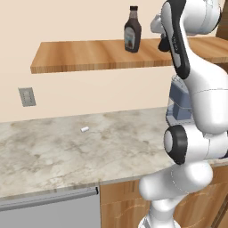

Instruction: There are various items on the counter. Only move the condiments/shakers into the cabinet.

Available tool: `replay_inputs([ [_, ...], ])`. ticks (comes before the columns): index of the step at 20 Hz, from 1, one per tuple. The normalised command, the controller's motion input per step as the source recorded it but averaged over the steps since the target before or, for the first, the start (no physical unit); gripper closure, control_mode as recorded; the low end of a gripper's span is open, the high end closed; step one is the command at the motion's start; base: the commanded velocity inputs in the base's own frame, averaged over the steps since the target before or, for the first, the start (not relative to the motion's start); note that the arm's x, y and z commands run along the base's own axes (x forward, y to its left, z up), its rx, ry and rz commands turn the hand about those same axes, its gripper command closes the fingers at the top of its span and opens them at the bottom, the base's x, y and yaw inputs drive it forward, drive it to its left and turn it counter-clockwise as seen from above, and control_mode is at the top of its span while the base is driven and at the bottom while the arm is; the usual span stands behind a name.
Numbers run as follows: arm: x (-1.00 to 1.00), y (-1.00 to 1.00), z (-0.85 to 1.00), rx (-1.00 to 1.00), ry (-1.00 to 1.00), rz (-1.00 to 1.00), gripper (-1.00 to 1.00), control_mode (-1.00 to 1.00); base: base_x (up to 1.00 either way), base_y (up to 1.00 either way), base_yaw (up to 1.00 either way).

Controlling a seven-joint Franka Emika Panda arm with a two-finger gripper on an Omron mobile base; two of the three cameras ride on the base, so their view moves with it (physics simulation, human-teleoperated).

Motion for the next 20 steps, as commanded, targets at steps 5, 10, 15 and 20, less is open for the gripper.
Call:
replay_inputs([
  [5,0.24,0.0,-0.09,0.0,0.0,0.0,1.0,-1.0,0.0,0.0,0.0],
  [10,0.24,0.0,-0.21,0.0,0.0,0.0,1.0,-1.0,0.0,0.0,0.0],
  [15,0.32,0.0,-0.09,0.0,0.0,0.0,1.0,-1.0,0.0,0.0,0.0],
  [20,0.26,0.0,-0.07,0.0,0.0,0.0,1.0,-1.0,0.0,0.0,0.0],
])
